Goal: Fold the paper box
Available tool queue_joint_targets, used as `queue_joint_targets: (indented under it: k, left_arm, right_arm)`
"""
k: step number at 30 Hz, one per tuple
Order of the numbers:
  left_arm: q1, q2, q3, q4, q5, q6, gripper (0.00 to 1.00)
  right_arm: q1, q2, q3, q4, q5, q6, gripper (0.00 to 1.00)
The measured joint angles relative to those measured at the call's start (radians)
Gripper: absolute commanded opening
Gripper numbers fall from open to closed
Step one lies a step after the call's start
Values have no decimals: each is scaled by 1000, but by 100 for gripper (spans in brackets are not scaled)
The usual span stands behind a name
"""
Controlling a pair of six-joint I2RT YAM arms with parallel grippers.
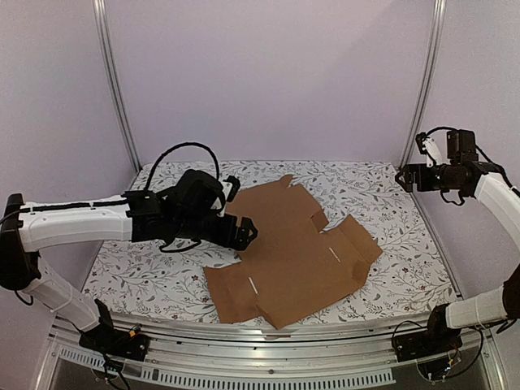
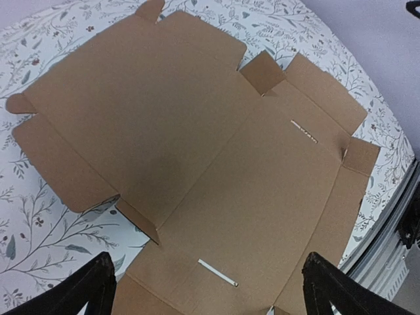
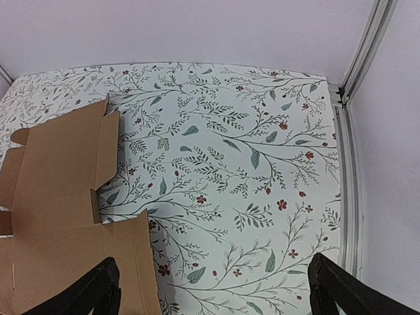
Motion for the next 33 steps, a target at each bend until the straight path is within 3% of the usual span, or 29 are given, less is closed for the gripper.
queue_joint_targets:
  k: [4, 10, 16, 20, 26, 33]
  left_arm:
    - [-18, 85, 49, -82, -36, -20, 100]
    - [-21, 161, 163, -196, -44, -36, 99]
    - [-21, 188, 201, -253, -34, -47, 95]
    - [-22, 198, 200, -299, 6, -59, 95]
    - [-27, 107, 71, -341, 59, -78, 96]
    - [-28, -52, -122, -393, 68, -127, 97]
  right_arm:
    - [0, 0, -2, -42, -72, -32, 98]
    - [16, 15, 19, -203, -206, -211, 92]
    - [114, 17, 33, -368, -175, -412, 88]
    - [132, 13, 19, -406, -67, -486, 82]
    - [131, 187, 30, -439, 58, -510, 72]
    - [131, 487, 151, -506, 75, -472, 58]
